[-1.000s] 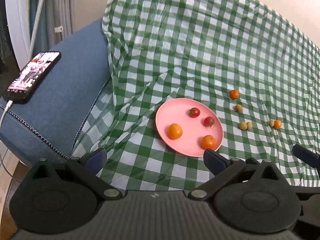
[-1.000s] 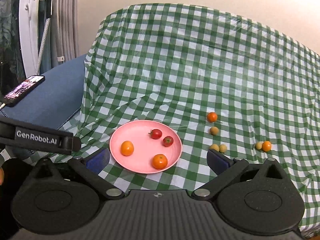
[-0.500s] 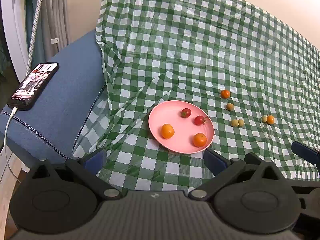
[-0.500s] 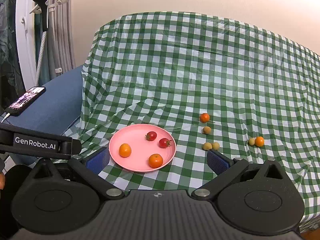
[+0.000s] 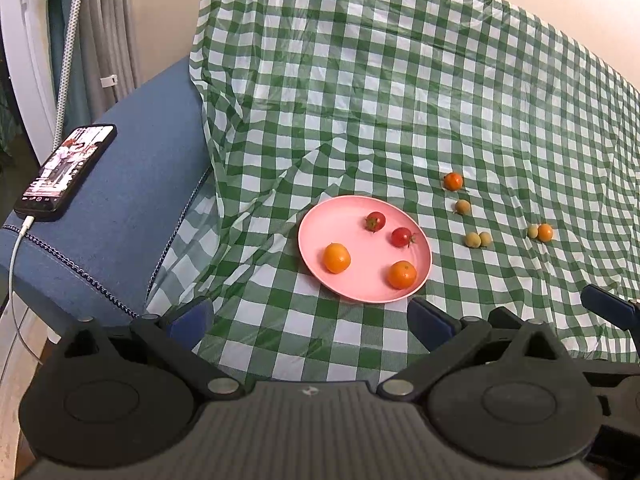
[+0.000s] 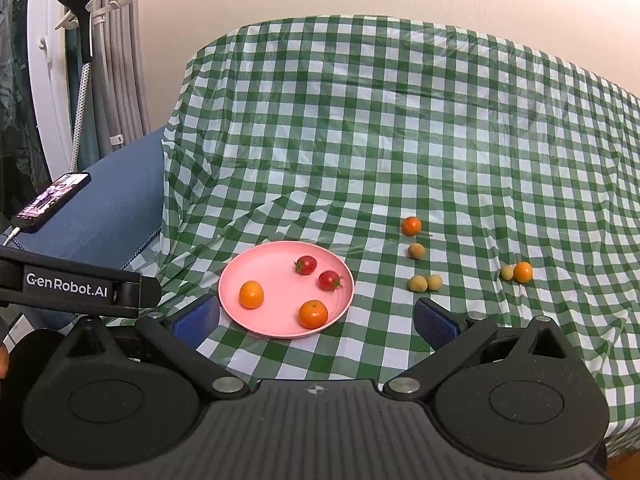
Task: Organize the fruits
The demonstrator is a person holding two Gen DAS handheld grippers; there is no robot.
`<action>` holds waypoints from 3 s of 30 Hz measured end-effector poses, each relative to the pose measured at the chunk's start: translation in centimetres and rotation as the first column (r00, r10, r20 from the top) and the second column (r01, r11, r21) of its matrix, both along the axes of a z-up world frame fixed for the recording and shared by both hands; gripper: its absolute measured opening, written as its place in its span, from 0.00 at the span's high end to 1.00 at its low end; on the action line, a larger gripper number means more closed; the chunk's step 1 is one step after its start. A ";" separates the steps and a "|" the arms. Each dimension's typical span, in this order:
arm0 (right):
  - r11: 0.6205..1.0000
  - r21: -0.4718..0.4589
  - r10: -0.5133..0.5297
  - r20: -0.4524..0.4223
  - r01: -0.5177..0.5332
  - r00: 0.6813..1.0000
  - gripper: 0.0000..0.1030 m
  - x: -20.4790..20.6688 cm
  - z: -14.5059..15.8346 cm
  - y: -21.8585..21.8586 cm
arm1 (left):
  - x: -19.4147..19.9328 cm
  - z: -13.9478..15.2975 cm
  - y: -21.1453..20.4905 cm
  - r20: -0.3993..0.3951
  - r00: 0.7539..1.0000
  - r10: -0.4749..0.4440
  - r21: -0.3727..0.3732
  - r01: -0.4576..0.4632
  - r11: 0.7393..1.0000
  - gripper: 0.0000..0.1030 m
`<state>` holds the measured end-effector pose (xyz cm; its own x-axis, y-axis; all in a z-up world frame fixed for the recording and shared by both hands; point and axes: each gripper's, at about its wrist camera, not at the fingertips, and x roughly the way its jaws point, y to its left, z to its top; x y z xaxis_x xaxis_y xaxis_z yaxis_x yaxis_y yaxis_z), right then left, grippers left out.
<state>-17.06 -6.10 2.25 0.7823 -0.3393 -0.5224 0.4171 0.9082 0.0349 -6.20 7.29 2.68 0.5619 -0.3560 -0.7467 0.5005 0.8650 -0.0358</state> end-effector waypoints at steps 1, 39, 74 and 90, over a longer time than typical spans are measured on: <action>1.000 0.006 -0.001 -0.004 0.001 1.000 0.01 0.1 -0.2 -0.1 | 0.1 -0.1 -0.1 -0.003 1.000 -0.001 0.004 0.001 1.000 0.00; 0.944 0.124 -0.306 -0.010 0.305 0.952 0.01 -1.4 -5.3 -14.1 | 3.8 -3.5 -15.1 -0.153 0.982 -0.110 0.084 0.124 0.989 0.00; 0.922 0.065 -0.374 -0.102 0.382 0.922 0.39 9.6 -20.3 -40.9 | 11.4 -17.7 -37.9 -0.259 0.871 -0.417 0.209 0.473 0.856 0.70; 0.899 0.112 -0.414 -0.107 0.424 0.904 0.52 8.4 -19.5 -41.6 | 10.6 -15.4 -34.6 -0.260 0.897 -0.358 0.159 0.406 0.900 0.70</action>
